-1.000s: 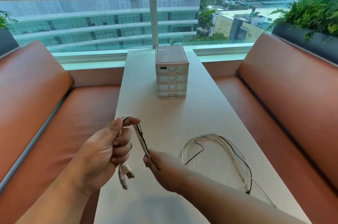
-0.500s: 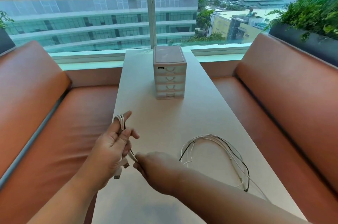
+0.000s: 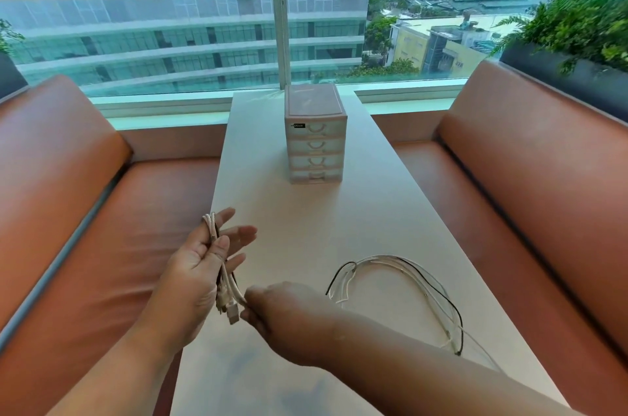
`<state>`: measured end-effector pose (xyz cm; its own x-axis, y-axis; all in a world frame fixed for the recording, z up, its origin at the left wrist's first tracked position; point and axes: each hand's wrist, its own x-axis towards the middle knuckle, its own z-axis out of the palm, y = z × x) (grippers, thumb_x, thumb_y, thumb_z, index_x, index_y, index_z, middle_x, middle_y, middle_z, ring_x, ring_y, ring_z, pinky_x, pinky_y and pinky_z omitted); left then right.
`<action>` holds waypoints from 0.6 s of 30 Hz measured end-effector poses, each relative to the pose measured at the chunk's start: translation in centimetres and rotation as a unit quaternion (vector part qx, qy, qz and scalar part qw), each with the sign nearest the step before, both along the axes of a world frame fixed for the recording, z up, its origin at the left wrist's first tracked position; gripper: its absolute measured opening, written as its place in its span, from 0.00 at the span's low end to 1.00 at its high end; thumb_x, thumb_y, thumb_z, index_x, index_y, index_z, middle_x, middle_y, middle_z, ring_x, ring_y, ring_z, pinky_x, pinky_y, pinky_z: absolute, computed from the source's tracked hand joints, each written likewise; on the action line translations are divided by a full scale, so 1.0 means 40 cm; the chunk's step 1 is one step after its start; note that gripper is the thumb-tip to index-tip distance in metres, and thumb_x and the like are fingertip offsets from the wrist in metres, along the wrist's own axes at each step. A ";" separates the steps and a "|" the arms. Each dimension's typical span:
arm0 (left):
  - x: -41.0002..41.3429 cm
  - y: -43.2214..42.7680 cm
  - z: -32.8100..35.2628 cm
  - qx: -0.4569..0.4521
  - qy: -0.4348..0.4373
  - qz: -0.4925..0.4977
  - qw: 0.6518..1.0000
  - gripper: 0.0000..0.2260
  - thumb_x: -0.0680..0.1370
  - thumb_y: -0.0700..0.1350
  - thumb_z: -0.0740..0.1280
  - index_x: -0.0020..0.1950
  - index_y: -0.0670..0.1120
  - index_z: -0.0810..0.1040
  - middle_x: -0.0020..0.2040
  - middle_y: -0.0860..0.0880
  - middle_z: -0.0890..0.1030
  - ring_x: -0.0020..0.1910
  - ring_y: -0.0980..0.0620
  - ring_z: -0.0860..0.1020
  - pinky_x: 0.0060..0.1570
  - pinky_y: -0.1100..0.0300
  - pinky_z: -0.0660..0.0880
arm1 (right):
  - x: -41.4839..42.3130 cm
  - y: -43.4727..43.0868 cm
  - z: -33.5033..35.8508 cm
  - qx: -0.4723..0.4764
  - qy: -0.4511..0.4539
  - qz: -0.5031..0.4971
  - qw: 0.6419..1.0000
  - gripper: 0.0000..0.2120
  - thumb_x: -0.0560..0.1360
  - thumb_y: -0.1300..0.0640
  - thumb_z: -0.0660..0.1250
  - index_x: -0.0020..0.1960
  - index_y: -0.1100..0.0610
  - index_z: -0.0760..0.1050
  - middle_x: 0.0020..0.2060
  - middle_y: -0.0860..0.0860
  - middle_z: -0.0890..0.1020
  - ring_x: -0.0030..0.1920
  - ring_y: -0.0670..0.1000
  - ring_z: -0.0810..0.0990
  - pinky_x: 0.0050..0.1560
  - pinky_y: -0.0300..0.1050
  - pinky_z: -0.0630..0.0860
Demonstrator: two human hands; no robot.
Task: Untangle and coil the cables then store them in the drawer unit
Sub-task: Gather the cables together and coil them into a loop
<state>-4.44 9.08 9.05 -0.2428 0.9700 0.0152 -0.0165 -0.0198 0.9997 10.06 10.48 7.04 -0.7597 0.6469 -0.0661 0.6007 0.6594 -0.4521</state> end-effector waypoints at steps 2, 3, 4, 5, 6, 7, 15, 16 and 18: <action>-0.009 -0.003 0.000 -0.006 0.021 -0.002 1.000 0.16 0.83 0.38 0.53 0.69 0.47 0.70 0.55 0.45 0.83 0.58 0.54 0.80 0.64 0.53 0.71 | 0.002 0.001 0.018 0.002 0.016 0.006 1.000 0.09 0.82 0.52 0.55 0.46 0.56 0.67 0.39 0.58 0.75 0.39 0.60 0.72 0.39 0.49 0.69; -0.008 -0.007 0.001 -0.008 0.044 -0.010 0.999 0.17 0.83 0.38 0.53 0.69 0.48 0.69 0.55 0.46 0.83 0.58 0.56 0.80 0.64 0.55 0.71 | 0.004 0.002 0.029 -0.001 0.028 0.007 1.000 0.09 0.82 0.52 0.56 0.45 0.55 0.66 0.37 0.56 0.73 0.38 0.58 0.70 0.38 0.48 0.67; -0.005 -0.011 0.004 -0.012 0.068 -0.026 0.997 0.17 0.83 0.38 0.53 0.69 0.50 0.69 0.55 0.46 0.83 0.56 0.59 0.80 0.61 0.60 0.73 | 0.006 0.003 0.041 -0.005 0.042 0.007 0.999 0.10 0.82 0.51 0.56 0.45 0.55 0.66 0.36 0.54 0.71 0.38 0.57 0.69 0.38 0.47 0.65; -0.003 -0.013 0.003 -0.024 0.089 -0.044 0.995 0.17 0.82 0.38 0.54 0.69 0.51 0.69 0.54 0.46 0.83 0.51 0.61 0.82 0.52 0.68 0.76 | 0.008 0.005 0.053 -0.011 0.055 0.006 0.998 0.10 0.82 0.51 0.57 0.44 0.54 0.67 0.36 0.52 0.71 0.38 0.57 0.69 0.38 0.47 0.65; 0.003 -0.018 0.010 -0.045 0.096 -0.067 0.992 0.17 0.82 0.38 0.54 0.69 0.52 0.68 0.52 0.46 0.83 0.41 0.63 0.82 0.38 0.74 0.75 | 0.011 0.007 0.064 -0.017 0.069 0.005 0.997 0.10 0.81 0.51 0.57 0.45 0.55 0.69 0.37 0.52 0.73 0.39 0.57 0.71 0.39 0.46 0.66; 0.005 -0.022 0.013 -0.064 0.101 -0.085 0.989 0.16 0.82 0.39 0.54 0.68 0.52 0.68 0.47 0.47 0.83 0.29 0.61 0.80 0.26 0.74 0.71 | 0.014 0.011 0.075 -0.021 0.085 0.005 0.996 0.09 0.81 0.51 0.58 0.47 0.55 0.71 0.40 0.53 0.76 0.41 0.57 0.74 0.40 0.46 0.68; -0.010 -0.037 0.032 -0.151 0.076 -0.198 0.966 0.11 0.82 0.45 0.57 0.62 0.51 0.75 0.40 0.40 0.82 0.29 0.48 0.78 0.23 0.61 0.67 | 0.062 0.077 0.116 -0.076 0.148 -0.062 0.984 0.06 0.77 0.49 0.66 0.45 0.50 0.77 0.39 0.47 0.80 0.40 0.47 0.76 0.45 0.46 0.75; -0.007 -0.040 0.039 -0.153 0.065 -0.211 0.963 0.09 0.81 0.47 0.60 0.58 0.50 0.77 0.39 0.39 0.82 0.29 0.48 0.77 0.23 0.61 0.65 | 0.066 0.084 0.118 -0.074 0.149 -0.066 0.984 0.07 0.77 0.49 0.66 0.47 0.52 0.78 0.40 0.49 0.80 0.41 0.48 0.76 0.46 0.47 0.75; -0.013 -0.039 0.039 -0.158 0.040 -0.222 0.961 0.10 0.78 0.49 0.62 0.53 0.45 0.78 0.38 0.37 0.80 0.33 0.45 0.77 0.24 0.59 0.66 | 0.075 0.095 0.120 -0.079 0.157 -0.073 0.982 0.08 0.76 0.49 0.67 0.48 0.53 0.78 0.39 0.48 0.79 0.40 0.48 0.75 0.45 0.47 0.74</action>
<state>-4.95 7.52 10.60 0.1865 0.9369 -0.2957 0.1231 0.2763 0.9531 13.07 14.30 11.86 -0.6592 0.7505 0.0482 0.4980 0.4836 -0.7198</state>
